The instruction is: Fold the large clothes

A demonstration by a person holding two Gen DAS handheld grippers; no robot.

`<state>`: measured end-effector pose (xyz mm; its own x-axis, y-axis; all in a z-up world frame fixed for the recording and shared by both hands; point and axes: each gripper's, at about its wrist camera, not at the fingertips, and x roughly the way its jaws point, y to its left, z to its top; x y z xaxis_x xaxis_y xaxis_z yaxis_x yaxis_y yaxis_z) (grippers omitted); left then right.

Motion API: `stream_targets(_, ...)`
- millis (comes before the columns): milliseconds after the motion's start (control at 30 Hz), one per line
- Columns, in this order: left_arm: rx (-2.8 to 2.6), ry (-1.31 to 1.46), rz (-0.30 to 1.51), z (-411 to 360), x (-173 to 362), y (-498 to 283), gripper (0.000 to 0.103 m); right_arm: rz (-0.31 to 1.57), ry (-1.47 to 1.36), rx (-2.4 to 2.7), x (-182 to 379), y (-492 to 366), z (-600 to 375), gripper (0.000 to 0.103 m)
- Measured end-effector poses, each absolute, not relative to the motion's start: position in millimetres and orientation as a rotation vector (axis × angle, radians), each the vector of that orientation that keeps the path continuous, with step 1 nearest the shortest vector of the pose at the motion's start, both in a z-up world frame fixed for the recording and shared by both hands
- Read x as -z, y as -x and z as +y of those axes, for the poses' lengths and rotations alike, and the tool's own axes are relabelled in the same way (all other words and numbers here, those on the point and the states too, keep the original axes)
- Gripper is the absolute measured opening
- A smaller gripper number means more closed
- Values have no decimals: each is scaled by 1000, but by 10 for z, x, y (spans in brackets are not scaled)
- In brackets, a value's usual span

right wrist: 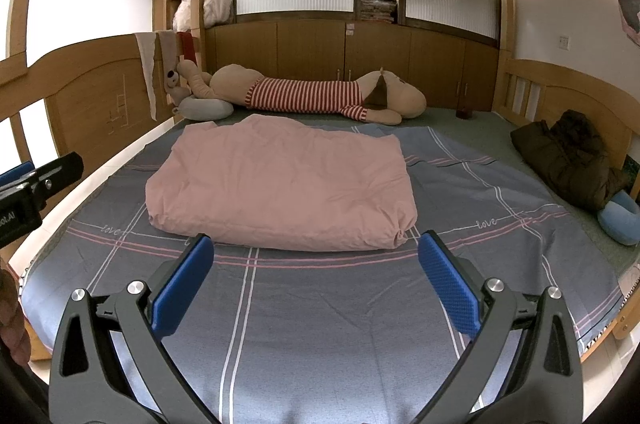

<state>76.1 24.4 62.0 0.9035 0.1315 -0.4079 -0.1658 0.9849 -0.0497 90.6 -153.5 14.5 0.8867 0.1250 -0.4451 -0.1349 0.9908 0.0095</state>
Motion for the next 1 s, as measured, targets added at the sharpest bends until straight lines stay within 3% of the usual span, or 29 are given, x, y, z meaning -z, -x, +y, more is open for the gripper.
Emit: stream_targets(1000,-150,78,415,274,-652,-778,101,464,23,-136,-127,-914,-1561,102)
